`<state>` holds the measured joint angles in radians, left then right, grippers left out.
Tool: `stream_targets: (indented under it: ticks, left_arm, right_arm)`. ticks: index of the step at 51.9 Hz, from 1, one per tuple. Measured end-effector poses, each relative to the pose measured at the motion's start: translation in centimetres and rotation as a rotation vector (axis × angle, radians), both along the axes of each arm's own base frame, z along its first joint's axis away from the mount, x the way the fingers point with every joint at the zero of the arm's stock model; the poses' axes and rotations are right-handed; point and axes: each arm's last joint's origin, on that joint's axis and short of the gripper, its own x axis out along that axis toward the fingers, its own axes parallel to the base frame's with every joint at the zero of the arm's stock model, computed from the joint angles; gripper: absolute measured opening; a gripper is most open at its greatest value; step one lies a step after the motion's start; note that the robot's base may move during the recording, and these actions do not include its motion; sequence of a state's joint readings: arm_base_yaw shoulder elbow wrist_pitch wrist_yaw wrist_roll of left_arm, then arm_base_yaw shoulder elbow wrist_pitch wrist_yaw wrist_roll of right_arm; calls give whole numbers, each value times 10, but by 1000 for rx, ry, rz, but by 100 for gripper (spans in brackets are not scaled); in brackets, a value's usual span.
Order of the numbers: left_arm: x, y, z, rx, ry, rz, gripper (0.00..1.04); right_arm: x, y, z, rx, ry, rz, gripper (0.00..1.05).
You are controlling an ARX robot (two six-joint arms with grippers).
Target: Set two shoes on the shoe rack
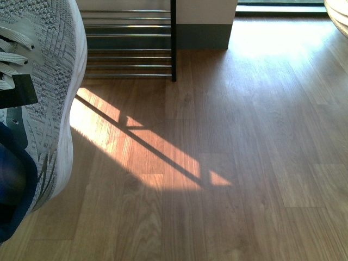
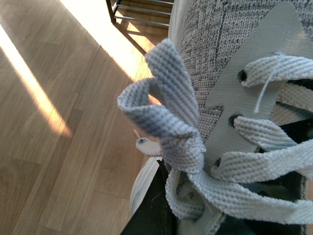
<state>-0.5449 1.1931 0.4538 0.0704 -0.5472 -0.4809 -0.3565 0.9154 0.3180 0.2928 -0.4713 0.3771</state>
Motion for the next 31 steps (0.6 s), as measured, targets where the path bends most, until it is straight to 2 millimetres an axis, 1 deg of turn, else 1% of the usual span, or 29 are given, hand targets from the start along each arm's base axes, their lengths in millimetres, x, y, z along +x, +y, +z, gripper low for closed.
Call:
stream_targets:
  ticks: [31]
  left_arm:
    - [0,0,0,-1,1,-3,2]
  right_arm:
    - [0,0,0,-1,1,-6,4]
